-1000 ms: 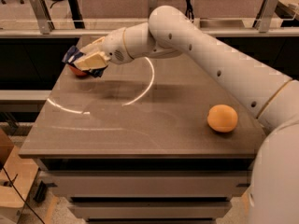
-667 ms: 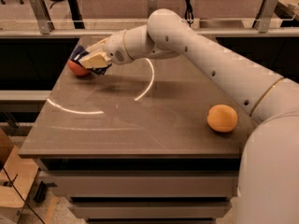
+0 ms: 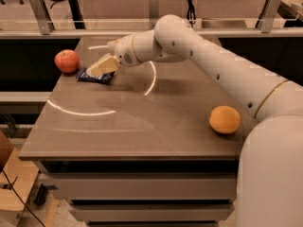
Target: Move rxbar blueberry near apple
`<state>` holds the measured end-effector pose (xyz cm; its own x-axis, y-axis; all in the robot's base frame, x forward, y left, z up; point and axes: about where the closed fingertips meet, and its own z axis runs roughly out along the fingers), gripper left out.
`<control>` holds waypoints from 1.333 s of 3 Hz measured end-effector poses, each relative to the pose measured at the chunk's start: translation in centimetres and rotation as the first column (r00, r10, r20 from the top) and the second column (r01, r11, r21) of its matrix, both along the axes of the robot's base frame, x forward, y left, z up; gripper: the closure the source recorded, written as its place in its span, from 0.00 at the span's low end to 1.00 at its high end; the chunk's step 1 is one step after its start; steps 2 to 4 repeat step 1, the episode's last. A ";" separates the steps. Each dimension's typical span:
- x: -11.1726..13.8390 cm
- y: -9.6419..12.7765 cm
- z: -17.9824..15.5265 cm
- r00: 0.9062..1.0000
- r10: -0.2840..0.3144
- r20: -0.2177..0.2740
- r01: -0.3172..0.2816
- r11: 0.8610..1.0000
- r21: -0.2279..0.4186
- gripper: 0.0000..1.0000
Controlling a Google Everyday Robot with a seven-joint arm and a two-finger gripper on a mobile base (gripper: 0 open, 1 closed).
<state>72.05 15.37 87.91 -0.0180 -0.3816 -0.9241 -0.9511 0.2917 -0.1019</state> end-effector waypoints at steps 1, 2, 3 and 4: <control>0.0 0.0 0.0 1.000 0.000 0.000 0.000 1.000 0.000 0.00; 0.0 0.0 0.0 1.000 0.000 0.000 0.000 1.000 0.000 0.00; 0.0 0.0 0.0 1.000 0.000 0.000 0.000 1.000 0.000 0.00; 0.0 0.0 0.0 1.000 0.000 0.000 0.000 1.000 0.000 0.00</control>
Offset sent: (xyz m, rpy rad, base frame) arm 0.0000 0.0000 0.0000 0.0000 0.0000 0.0000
